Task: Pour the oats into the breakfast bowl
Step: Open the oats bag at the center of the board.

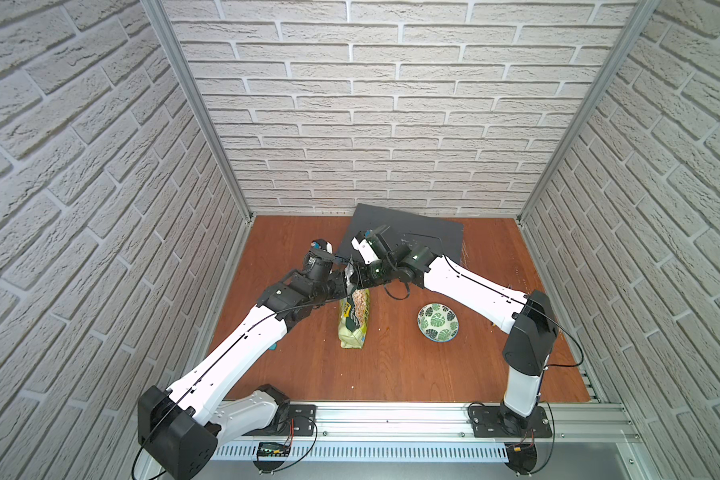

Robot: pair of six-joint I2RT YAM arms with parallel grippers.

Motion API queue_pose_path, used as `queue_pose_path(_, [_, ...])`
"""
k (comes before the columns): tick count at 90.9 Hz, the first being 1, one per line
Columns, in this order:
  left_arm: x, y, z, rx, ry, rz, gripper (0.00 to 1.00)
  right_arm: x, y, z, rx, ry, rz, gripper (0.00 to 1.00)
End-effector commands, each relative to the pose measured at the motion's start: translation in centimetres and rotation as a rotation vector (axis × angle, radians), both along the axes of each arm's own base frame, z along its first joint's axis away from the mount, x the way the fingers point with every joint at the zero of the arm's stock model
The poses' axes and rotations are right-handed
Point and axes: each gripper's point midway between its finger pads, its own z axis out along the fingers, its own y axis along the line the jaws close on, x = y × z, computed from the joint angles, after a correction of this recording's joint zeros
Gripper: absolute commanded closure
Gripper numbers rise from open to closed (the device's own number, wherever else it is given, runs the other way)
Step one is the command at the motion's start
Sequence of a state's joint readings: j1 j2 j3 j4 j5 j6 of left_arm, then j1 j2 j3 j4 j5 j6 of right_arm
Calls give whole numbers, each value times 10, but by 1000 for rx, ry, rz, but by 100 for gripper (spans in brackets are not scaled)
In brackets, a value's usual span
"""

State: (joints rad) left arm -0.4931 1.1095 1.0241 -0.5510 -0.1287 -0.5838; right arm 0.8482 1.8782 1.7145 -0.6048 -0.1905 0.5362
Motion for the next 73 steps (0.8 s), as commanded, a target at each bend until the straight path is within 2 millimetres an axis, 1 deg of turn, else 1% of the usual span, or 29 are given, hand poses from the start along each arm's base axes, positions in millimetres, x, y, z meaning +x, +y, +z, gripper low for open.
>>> queue_pose_path(1, [3, 27, 10, 63, -63, 103, 100, 13, -52, 0, -181, -72, -110, 97])
queue_pose_path(10, [5, 26, 9, 62, -65, 106, 100, 13, -58, 5, -199, -90, -121, 97])
queue_pose_path(22, [6, 23, 10, 50, -66, 94, 100, 10, -58, 9, -185, -91, -110, 97])
queue_pose_path(26, [4, 25, 9, 59, -59, 94, 100, 12, -63, 11, -208, -107, -117, 97])
queue_pose_path(35, [1, 28, 8, 77, -52, 91, 100, 13, -72, 31, -229, -163, -105, 97])
queue_pose_path(46, [1, 25, 6, 81, -40, 68, 100, 5, -71, 49, -220, -178, -20, 97])
queue_pose_path(51, [2, 23, 6, 78, -35, 60, 100, 1, -72, 51, -245, -171, 14, 97])
queue_pose_path(58, [3, 22, 4, 85, -24, 56, 100, -1, -81, 46, -320, -165, 45, 97])
queue_pose_path(67, [2, 27, 4, 107, -17, 75, 100, 7, -102, 44, -445, -216, 20, 97])
queue_pose_path(73, [2, 31, 4, 116, -19, 88, 100, 12, -111, 45, -481, -244, 5, 97])
